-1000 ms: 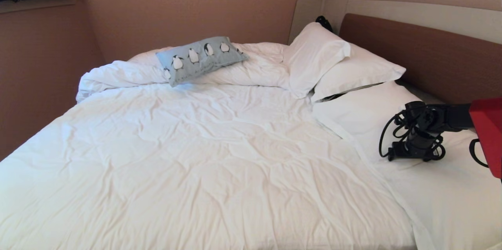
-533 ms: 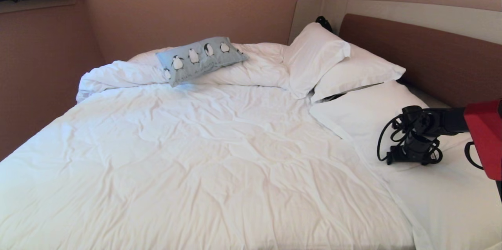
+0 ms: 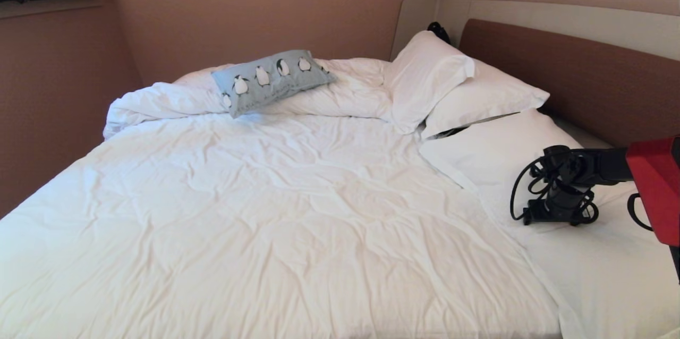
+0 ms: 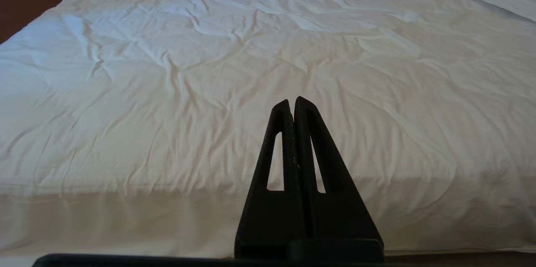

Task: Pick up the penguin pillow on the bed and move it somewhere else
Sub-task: Pick up the pillow

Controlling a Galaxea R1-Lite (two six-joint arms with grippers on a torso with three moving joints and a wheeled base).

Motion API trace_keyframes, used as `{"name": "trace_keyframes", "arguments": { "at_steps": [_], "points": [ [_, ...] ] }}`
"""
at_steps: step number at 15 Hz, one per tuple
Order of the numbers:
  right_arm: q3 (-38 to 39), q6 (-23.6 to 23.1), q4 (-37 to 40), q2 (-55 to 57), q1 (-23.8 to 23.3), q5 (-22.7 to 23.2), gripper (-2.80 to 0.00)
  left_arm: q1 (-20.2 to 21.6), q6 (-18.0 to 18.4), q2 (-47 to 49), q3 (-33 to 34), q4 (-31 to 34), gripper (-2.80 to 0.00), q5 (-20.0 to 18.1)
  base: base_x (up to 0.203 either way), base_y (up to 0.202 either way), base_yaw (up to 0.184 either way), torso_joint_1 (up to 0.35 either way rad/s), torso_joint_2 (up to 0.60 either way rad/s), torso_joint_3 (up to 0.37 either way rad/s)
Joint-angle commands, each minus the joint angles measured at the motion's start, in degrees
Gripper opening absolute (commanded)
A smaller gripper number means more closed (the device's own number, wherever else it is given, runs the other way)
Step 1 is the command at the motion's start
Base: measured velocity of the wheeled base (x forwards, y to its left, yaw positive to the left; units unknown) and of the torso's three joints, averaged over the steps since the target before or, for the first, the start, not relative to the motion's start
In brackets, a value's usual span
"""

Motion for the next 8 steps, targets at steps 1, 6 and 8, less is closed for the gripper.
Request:
{"name": "trace_keyframes", "arguments": {
  "at_steps": [1,6,8],
  "points": [
    [0.01,-0.06,0.17,0.34,0.01,-0.14,0.00,0.00,0.00,-0.02,0.00,0.00,-2.80,0.04,0.000,0.000,0.000,0.000,0.00,0.000],
    [0.01,-0.06,-2.59,1.40,0.03,-2.25,-2.80,0.00,0.00,-0.02,0.03,0.00,-2.80,0.04,0.000,0.000,0.000,0.000,0.00,0.000],
    [0.01,-0.06,-2.64,1.23,0.03,-2.34,-2.80,0.00,0.00,-0.02,0.00,0.00,-2.80,0.04,0.000,0.000,0.000,0.000,0.00,0.000]
  ]
}}
